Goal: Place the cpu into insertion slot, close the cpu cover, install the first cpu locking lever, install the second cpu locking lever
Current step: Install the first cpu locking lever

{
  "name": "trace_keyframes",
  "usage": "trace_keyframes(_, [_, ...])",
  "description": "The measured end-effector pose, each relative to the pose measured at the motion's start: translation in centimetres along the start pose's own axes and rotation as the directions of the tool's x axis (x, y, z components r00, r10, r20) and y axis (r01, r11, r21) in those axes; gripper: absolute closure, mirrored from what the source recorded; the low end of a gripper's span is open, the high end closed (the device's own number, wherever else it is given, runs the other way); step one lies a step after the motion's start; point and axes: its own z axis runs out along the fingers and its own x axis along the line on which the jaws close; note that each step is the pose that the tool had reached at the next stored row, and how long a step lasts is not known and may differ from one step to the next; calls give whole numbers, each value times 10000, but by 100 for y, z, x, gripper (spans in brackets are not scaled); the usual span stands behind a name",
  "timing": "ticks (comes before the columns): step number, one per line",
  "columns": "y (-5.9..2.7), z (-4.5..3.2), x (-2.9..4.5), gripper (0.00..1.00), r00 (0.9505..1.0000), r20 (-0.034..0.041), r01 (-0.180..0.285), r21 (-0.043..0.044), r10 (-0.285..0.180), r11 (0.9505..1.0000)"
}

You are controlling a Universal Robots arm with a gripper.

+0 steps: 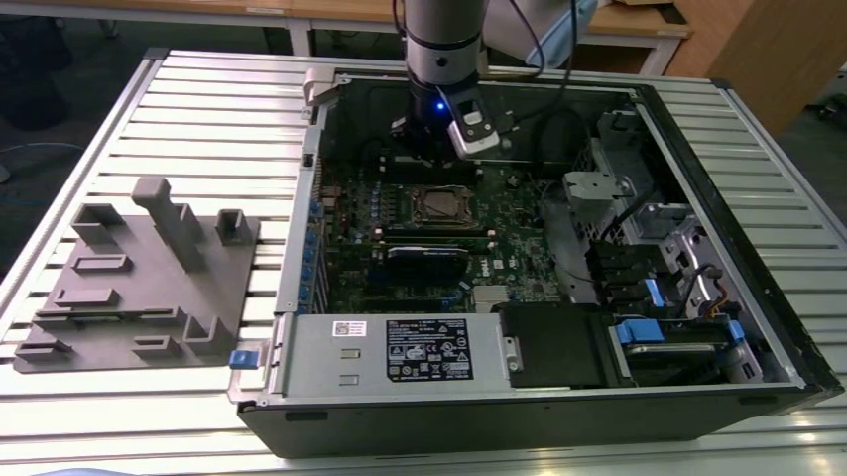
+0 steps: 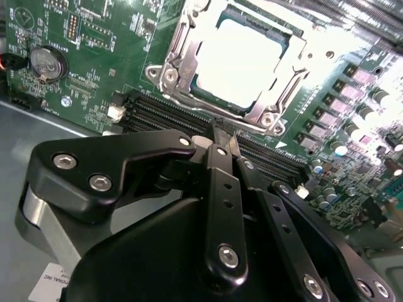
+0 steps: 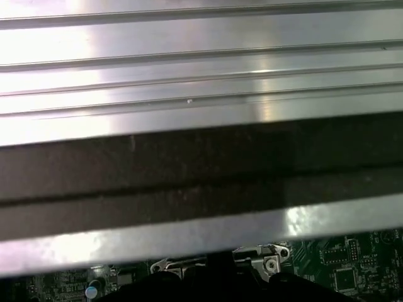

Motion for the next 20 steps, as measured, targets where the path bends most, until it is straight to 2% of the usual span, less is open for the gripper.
trace_keyframes(8, [-104, -6, -13, 89, 10000, -11, -1, 5, 1, 10000])
trace_keyframes(9, [-109, -6, -13, 89, 10000, -7, -4, 42, 4, 10000])
trace_keyframes(10, [-113, -7, -14, 89, 10000, -1, -6, 124, 6, 9999])
trace_keyframes(14, [-128, -8, -16, 89, 10000, 27, 3, 500, -4, 9987])
trace_keyframes(16, [-131, -9, -19, 89, 10000, 23, 9, 562, -11, 9984])
trace_keyframes(20, [-137, -7, -46, 89, 10000, -30, 1, 575, 1, 9983])
